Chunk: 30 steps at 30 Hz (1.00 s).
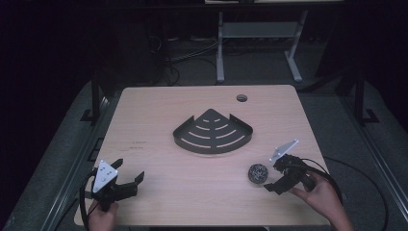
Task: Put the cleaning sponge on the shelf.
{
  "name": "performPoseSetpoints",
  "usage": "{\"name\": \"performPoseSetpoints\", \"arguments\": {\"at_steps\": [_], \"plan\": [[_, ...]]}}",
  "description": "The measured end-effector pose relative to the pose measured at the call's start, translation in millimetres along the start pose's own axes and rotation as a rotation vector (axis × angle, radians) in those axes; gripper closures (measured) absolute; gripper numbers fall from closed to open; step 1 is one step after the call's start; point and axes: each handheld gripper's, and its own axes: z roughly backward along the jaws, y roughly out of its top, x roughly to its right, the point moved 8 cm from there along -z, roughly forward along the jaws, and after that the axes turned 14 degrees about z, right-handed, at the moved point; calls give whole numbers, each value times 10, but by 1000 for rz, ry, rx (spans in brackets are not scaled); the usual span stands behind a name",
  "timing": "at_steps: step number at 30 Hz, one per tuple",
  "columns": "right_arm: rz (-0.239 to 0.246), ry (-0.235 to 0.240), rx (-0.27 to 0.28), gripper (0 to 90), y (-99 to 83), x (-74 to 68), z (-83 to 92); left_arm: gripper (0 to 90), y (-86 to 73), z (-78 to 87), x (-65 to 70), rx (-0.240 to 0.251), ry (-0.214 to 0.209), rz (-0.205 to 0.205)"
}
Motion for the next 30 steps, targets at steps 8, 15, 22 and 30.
{"name": "performPoseSetpoints", "arguments": {"at_steps": [8, 15, 22, 30], "plan": [[9, 14, -21, 153, 80, 75, -93, 137, 6, 9, -24, 4, 3, 9], [25, 17, -26, 153, 172, 122, -128, 138, 12, 14, -18, 7, 0, 8], [30, 32, -47, 153, 206, 132, -206, 138, 11, 11, -23, 7, 0, 15], [42, 42, -72, 157, 234, 144, -291, 138, 14, 10, -20, 8, -3, 17]]}}
